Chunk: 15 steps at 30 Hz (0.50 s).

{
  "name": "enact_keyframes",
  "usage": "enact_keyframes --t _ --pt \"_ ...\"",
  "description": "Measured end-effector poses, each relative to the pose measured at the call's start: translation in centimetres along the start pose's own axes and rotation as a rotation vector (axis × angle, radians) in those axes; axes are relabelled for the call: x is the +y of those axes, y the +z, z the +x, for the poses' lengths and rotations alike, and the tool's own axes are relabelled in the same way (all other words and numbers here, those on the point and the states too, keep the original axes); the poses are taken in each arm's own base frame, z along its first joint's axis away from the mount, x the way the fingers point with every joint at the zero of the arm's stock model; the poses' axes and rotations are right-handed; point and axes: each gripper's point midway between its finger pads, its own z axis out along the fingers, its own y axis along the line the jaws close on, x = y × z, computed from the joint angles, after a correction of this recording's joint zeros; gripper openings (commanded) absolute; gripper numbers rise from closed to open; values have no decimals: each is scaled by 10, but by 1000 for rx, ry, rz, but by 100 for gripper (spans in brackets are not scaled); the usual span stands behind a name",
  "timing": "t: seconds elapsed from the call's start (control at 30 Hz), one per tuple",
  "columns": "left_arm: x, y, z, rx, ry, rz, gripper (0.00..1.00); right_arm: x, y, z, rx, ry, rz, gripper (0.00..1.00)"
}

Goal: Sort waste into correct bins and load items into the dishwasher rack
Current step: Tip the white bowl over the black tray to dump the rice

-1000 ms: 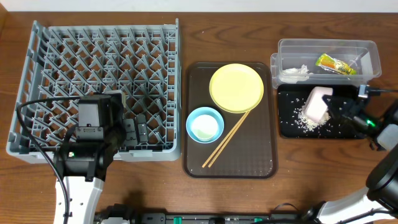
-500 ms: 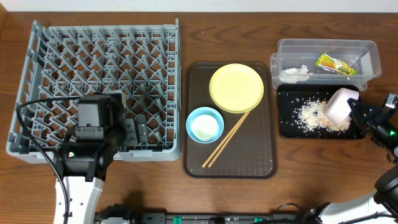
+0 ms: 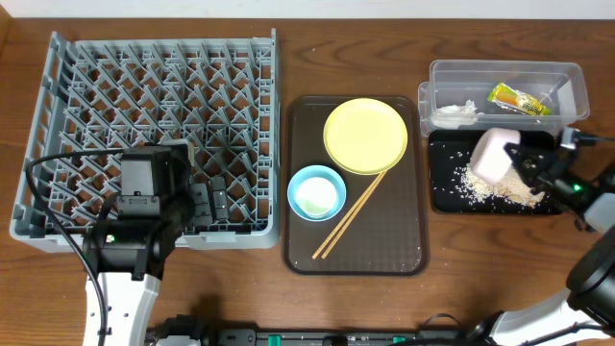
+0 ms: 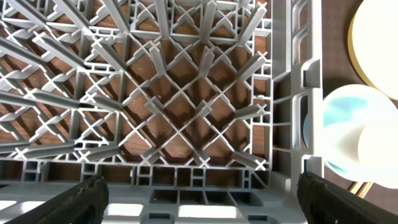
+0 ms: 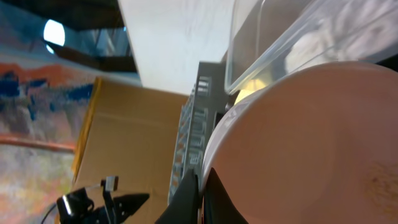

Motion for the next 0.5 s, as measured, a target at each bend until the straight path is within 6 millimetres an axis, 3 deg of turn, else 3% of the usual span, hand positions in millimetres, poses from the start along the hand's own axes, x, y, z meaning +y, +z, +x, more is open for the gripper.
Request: enact_keyframes --t 0.27,0.5 --pt "0 0 0 0 0 0 98 4 23 14 74 28 -14 1" --pt "0 0 0 2 0 0 98 2 24 10 66 45 4 1"
